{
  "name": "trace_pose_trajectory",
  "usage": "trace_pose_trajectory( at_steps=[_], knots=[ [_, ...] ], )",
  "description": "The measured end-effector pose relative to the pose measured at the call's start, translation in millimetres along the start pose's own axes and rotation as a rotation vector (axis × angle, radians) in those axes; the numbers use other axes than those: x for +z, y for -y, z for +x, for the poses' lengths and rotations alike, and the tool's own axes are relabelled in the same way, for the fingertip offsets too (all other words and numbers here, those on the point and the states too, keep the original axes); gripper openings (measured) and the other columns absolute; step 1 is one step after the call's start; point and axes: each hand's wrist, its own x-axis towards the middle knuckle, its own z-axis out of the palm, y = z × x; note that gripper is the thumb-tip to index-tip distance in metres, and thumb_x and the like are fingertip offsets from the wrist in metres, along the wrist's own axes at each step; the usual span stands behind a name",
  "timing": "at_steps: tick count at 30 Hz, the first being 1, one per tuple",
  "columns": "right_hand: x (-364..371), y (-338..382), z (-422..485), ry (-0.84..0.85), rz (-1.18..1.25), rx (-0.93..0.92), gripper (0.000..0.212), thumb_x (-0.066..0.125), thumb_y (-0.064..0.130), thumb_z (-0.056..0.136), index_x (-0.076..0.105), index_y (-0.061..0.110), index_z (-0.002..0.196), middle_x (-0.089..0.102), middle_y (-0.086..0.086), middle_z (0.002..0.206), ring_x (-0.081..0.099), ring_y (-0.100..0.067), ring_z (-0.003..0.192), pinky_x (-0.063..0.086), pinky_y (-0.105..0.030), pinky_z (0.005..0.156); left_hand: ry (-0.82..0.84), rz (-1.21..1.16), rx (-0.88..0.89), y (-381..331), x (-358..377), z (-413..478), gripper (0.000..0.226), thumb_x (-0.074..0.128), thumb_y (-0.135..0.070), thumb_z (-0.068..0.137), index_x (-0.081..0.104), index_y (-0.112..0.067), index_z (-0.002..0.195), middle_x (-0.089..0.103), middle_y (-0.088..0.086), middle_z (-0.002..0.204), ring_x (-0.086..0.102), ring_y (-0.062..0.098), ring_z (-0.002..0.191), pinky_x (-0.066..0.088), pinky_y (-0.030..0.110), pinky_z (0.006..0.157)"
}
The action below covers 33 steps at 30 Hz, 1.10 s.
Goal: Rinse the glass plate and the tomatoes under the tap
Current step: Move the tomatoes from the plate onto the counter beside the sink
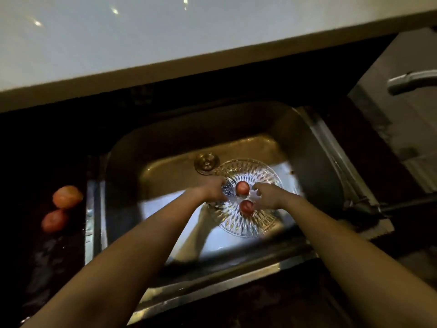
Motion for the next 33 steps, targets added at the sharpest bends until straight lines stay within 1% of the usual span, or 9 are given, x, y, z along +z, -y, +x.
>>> trace_pose_trajectory(
  at_steps=[3,5,8,10,15,22,25,30,33],
  knots=[
    [24,-21,10,-0.053,0.035,0.007,0.068,0.078,0.019,0.072,0.044,0.007,0.13,0.052,-0.016,0.131,0.051,-0.029,0.116,0.041,-0.03,0.09,-0.085,-0.007,-0.006,0,21,25,0.045,0.069,-0.032,0.08,0.055,-0.009,0.115,0.062,0.014,0.118,0.057,0.03,0.107,0.039,0.029,0.078],
    [37,-33,21,-0.069,0.03,-0.004,0.067,0.079,0.02,0.069,0.045,0.008,0.126,0.049,-0.016,0.127,0.051,-0.029,0.113,0.042,-0.032,0.091,-0.121,-0.058,-0.028,1,36,45,0.047,0.072,-0.031,0.078,0.055,-0.009,0.116,0.064,0.013,0.118,0.058,0.03,0.108,0.045,0.032,0.086],
    [53,-46,35,-0.102,0.047,-0.026,0.06,0.079,0.019,0.068,0.049,0.01,0.118,0.049,-0.013,0.121,0.052,-0.027,0.108,0.043,-0.031,0.085,-0.141,-0.126,-0.029,3,54,66,0.066,0.075,-0.024,0.075,0.045,-0.012,0.133,0.061,0.014,0.125,0.056,0.03,0.115,0.045,0.038,0.097],
    [57,-48,44,-0.111,0.056,-0.043,0.056,0.079,0.019,0.068,0.051,0.011,0.116,0.05,-0.013,0.12,0.054,-0.025,0.105,0.044,-0.031,0.085,-0.134,-0.158,0.004,4,60,78,0.077,0.077,-0.02,0.072,0.039,-0.017,0.139,0.057,0.014,0.132,0.053,0.029,0.121,0.042,0.036,0.102],
    [69,-51,53,-0.083,0.039,-0.024,0.05,0.076,0.018,0.071,0.051,0.015,0.114,0.048,-0.01,0.121,0.052,-0.025,0.105,0.042,-0.031,0.087,-0.106,-0.136,0.078,2,81,95,0.074,0.078,-0.017,0.071,0.044,-0.018,0.137,0.051,0.013,0.136,0.047,0.027,0.125,0.035,0.032,0.103],
    [77,-57,53,-0.094,0.085,-0.02,0.045,0.075,0.019,0.072,0.053,0.016,0.111,0.058,-0.007,0.117,0.055,-0.023,0.103,0.043,-0.03,0.083,-0.129,-0.17,0.076,-9,97,103,0.056,0.075,-0.01,0.072,0.053,-0.017,0.123,0.053,0.009,0.128,0.048,0.026,0.119,0.039,0.036,0.103],
    [69,-62,51,-0.13,0.161,-0.021,0.047,0.077,0.019,0.07,0.054,0.017,0.11,0.059,-0.006,0.114,0.056,-0.021,0.1,0.047,-0.03,0.083,-0.16,-0.209,0.081,-13,92,105,0.052,0.074,-0.008,0.073,0.054,-0.016,0.119,0.055,0.009,0.127,0.051,0.025,0.116,0.041,0.032,0.097],
    [66,-59,38,-0.167,0.263,-0.042,0.044,0.077,0.011,0.07,0.053,0.014,0.106,0.058,-0.01,0.112,0.06,-0.026,0.099,0.053,-0.04,0.087,-0.213,-0.262,0.05,0,87,77,0.054,0.077,-0.012,0.07,0.056,-0.016,0.119,0.057,0.009,0.126,0.053,0.025,0.115,0.042,0.031,0.097],
    [57,-43,31,-0.195,0.27,-0.088,0.047,0.076,0.008,0.07,0.053,0.013,0.112,0.053,-0.011,0.117,0.06,-0.026,0.097,0.054,-0.032,0.08,-0.261,-0.27,0.048,9,75,53,0.052,0.078,-0.012,0.069,0.058,-0.016,0.117,0.059,0.008,0.123,0.054,0.024,0.112,0.039,0.026,0.092]
  ],
)
